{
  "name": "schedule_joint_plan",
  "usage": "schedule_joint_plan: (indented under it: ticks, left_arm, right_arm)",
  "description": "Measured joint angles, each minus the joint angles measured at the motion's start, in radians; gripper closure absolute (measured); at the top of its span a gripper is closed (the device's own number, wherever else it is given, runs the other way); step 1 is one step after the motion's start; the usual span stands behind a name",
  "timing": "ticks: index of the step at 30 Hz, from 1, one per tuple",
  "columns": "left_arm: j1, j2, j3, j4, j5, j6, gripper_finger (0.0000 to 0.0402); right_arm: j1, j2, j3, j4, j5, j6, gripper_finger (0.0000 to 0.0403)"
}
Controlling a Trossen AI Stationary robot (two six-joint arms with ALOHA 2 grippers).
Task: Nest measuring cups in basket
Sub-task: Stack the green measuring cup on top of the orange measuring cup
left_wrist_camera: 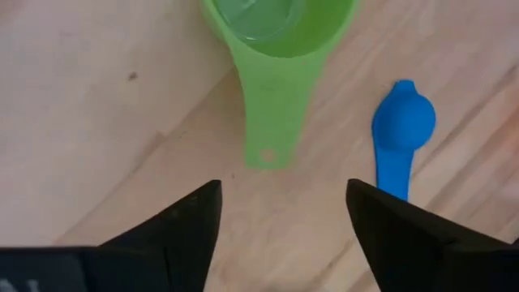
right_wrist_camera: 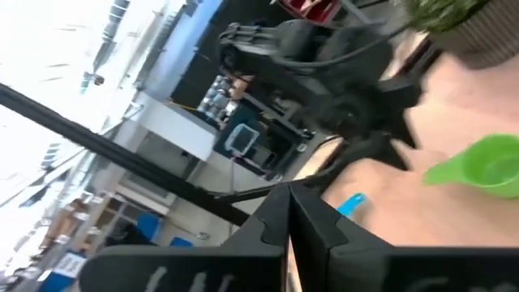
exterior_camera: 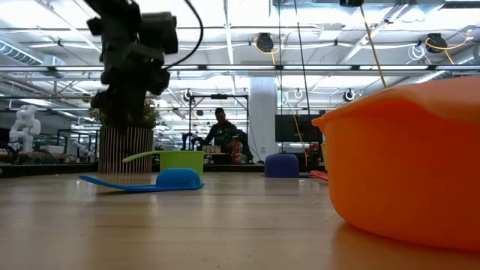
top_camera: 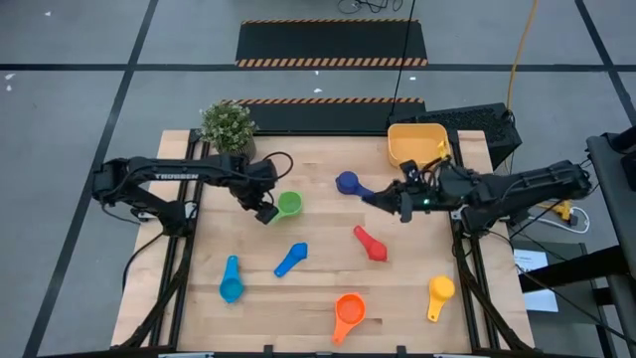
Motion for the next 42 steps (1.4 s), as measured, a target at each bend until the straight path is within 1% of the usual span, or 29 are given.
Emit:
schedule_joint_plan:
  ticks: [2,5,10,13,18,23,28,30,36,38,42]
  left_arm:
    - [0.009,0.0,-0.042,0.06,0.023,-0.009,0.012]
    - [0.008,0.0,-0.074,0.123,0.023,-0.019,0.0117]
    - [0.01,0.0,-0.119,0.223,0.015,0.043,0.0117]
    - [0.022,0.0,-0.139,0.248,0.015,0.059,0.0117]
    - [0.05,0.0,-0.183,0.263,0.015,0.121,0.0117]
    - [0.086,0.0,-0.239,0.339,0.078,0.138,0.0117]
    - [0.089,0.0,-0.281,0.425,0.122,0.164,0.0117]
    - [0.089,0.0,-0.299,0.479,0.14,0.145,0.0117]
    - [0.087,0.0,-0.334,0.57,0.14,0.043,0.0117]
    - [0.082,0.0,-0.338,0.587,0.142,0.033,0.0117]
    - [0.07,0.0,-0.338,0.592,0.15,0.046,0.0117]
  right_arm:
    - [0.031,0.033,0.0,0.073,0.02,0.004,0.0403]
    - [0.072,0.08,0.0,0.166,0.05,0.003,0.0403]
    - [0.128,0.136,0.0,0.243,0.101,0.005,0.0403]
    - [0.153,0.156,0.0,0.277,0.122,0.006,0.0403]
    - [0.18,0.166,0.0,0.278,0.134,0.003,0.0403]
    - [0.18,0.165,0.0,0.273,0.134,-0.014,0.0403]
    - [0.18,0.164,0.0,0.273,0.129,-0.024,0.0403]
    - [0.18,0.165,-0.001,0.272,0.126,-0.038,0.0403]
    - [0.182,0.164,-0.001,0.269,0.089,-0.082,0.0403]
    - [0.182,0.164,-0.001,0.267,0.07,-0.087,0.0403]
    - [0.182,0.164,-0.001,0.264,0.07,-0.113,0.0403]
